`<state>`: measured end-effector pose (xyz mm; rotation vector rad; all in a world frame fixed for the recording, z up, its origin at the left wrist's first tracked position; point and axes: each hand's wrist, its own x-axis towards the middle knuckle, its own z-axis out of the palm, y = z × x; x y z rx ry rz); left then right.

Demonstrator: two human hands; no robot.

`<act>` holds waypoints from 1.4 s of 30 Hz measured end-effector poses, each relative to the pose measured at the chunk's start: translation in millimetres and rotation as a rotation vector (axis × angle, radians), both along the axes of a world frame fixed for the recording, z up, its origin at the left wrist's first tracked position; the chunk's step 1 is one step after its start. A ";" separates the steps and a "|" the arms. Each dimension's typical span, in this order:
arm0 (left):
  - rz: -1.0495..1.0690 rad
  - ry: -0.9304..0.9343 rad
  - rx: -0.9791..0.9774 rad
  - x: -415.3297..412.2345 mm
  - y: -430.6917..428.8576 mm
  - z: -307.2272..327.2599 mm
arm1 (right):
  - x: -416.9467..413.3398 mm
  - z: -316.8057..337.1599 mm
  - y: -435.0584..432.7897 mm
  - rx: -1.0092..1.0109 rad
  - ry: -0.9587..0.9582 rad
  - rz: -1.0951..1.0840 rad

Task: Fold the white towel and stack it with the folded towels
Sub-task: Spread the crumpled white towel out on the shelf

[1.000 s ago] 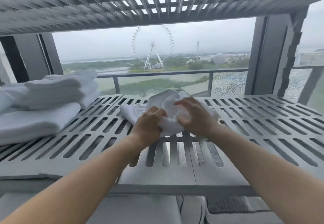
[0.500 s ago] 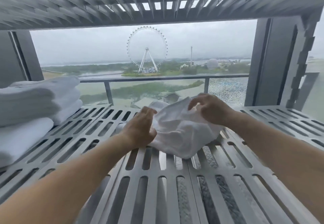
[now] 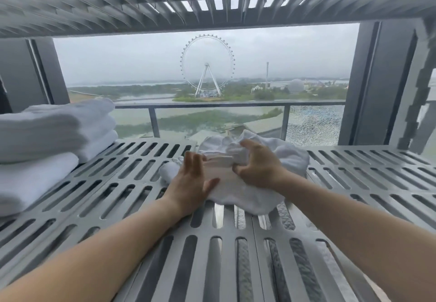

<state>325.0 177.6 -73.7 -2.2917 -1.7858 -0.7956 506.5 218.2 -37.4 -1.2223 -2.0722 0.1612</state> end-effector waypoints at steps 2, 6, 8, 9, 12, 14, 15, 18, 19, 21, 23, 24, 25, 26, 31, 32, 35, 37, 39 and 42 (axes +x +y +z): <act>0.000 0.064 0.059 3.8 -7.5 1.8 | 12.1 3.8 -2.0 0.034 0.131 -0.026; 0.049 0.157 0.206 28.7 -23.2 20.1 | 45.9 10.8 -13.9 0.161 0.241 -0.056; 0.071 0.108 0.276 49.9 -26.3 37.2 | 66.3 16.0 -22.9 0.229 0.295 -0.068; 0.079 0.077 0.281 61.9 -27.4 47.2 | 77.8 18.9 -27.7 0.246 0.316 -0.082; 0.092 0.049 0.256 102.5 -33.0 75.3 | 117.6 25.0 -40.4 0.222 0.306 -0.140; 0.063 0.007 0.276 132.9 -40.8 81.5 | 147.7 25.3 -51.6 0.170 0.237 -0.165; 0.057 0.013 0.277 148.5 -44.7 79.5 | 163.0 23.8 -57.8 0.158 0.200 -0.155; 0.024 0.101 0.248 186.8 -56.5 55.8 | 201.0 20.7 -78.9 0.112 0.049 0.021; 0.009 0.112 0.220 194.0 -61.5 45.0 | 209.1 19.6 -85.2 0.084 0.014 0.091; 0.021 0.138 0.162 201.1 -72.8 23.4 | 217.4 16.2 -94.6 0.043 0.001 0.134; 0.090 0.163 0.136 203.0 -85.6 6.7 | 220.1 12.5 -99.8 0.047 -0.024 0.083; 0.125 0.154 0.132 203.2 -91.8 1.7 | 220.7 11.3 -101.9 0.054 -0.036 0.052; 0.144 0.130 0.124 202.8 -97.5 -1.2 | 221.7 10.4 -103.9 0.056 -0.041 0.030; 0.153 0.100 0.112 201.9 -103.5 -1.7 | 223.1 10.1 -105.7 0.052 -0.039 0.021; 0.172 0.016 0.036 197.8 -128.8 0.4 | 234.3 10.0 -111.0 0.043 0.042 -0.032; 0.178 0.019 0.014 199.3 -131.7 0.2 | 235.2 9.7 -111.1 0.060 0.091 -0.054; 0.194 0.112 0.011 204.8 -133.4 -0.1 | 232.0 11.1 -112.2 0.170 0.138 -0.116; 0.156 0.150 0.046 208.0 -131.5 0.1 | 226.0 12.4 -112.8 0.320 -0.032 -0.105; 0.124 0.153 0.065 210.0 -127.5 1.0 | 219.0 14.4 -115.3 0.513 -0.267 -0.036; 0.130 0.153 0.096 209.3 -117.8 2.2 | 199.5 18.9 -118.8 0.679 -0.502 0.245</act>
